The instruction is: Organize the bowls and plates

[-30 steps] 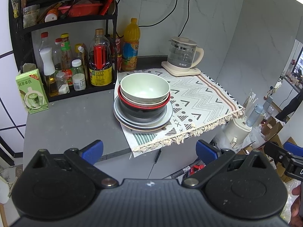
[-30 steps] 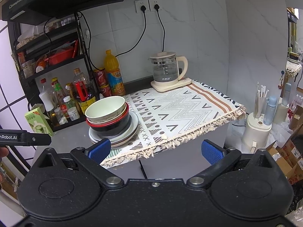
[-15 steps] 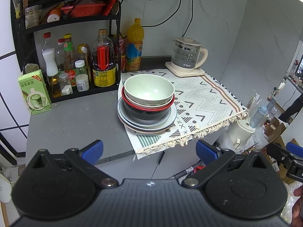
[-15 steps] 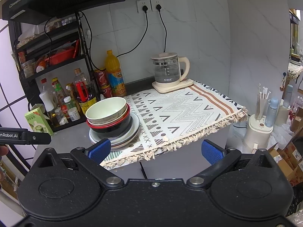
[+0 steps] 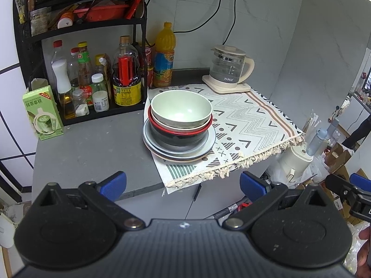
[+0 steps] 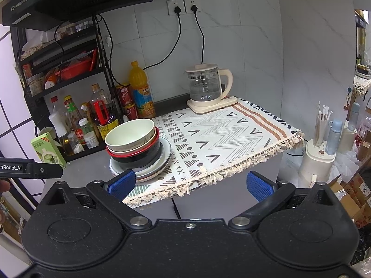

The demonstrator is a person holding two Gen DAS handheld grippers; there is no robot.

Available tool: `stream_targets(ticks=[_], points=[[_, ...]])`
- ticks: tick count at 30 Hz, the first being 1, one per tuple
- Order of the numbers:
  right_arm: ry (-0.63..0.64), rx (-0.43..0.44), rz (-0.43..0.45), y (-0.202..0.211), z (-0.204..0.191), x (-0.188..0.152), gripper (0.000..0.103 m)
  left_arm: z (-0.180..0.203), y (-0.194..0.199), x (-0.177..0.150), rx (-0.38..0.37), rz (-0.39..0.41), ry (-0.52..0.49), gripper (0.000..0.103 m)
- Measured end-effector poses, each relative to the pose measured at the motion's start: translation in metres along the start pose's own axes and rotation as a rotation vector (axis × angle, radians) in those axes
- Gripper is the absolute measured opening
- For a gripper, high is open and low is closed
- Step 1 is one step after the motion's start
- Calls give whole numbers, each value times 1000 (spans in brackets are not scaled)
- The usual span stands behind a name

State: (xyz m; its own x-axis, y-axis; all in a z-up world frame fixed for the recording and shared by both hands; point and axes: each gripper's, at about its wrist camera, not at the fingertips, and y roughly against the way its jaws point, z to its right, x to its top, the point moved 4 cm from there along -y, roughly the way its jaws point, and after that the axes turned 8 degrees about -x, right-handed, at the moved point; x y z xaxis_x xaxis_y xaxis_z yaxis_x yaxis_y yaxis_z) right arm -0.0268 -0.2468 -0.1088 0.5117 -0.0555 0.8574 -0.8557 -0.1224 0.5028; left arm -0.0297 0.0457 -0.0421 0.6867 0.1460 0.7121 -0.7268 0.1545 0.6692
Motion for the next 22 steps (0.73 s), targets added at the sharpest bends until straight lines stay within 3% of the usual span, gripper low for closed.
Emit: stream_targets(ticks=[22], points=[[-6, 9, -10, 0, 13, -4, 103, 11, -3, 0, 0, -11, -8, 103]])
